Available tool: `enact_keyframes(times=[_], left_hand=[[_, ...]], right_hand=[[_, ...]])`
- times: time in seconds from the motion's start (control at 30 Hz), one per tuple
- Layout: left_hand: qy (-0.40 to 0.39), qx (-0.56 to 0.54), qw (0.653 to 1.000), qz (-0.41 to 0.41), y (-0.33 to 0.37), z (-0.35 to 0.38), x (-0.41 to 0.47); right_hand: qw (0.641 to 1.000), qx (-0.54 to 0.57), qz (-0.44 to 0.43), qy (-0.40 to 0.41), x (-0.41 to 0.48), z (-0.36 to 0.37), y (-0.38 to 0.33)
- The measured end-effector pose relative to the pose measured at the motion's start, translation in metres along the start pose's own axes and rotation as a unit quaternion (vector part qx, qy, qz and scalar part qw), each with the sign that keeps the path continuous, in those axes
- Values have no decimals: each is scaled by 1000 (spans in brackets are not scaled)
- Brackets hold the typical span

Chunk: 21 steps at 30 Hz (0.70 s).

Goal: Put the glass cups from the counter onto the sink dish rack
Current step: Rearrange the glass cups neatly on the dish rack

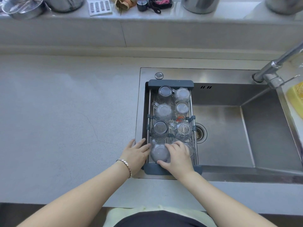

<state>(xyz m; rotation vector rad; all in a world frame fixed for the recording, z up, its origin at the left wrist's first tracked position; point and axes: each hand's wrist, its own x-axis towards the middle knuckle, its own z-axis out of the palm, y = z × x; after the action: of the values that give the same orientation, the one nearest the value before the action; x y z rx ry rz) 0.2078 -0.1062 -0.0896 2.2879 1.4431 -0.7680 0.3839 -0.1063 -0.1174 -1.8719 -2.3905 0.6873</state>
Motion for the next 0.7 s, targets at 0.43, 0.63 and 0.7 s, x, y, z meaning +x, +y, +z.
enact_keyframes(times=[0.43, 0.63, 0.7], left_hand=[[1, -16, 1000, 5, -5, 8, 3], [-7, -6, 1000, 5, -2, 2, 6], [-10, -3, 1000, 2, -1, 0, 6]], right_hand=[[994, 76, 12, 77, 0, -19, 14], [857, 386, 341, -8, 1, -44, 82], [805, 466, 361, -59, 7, -37, 82]])
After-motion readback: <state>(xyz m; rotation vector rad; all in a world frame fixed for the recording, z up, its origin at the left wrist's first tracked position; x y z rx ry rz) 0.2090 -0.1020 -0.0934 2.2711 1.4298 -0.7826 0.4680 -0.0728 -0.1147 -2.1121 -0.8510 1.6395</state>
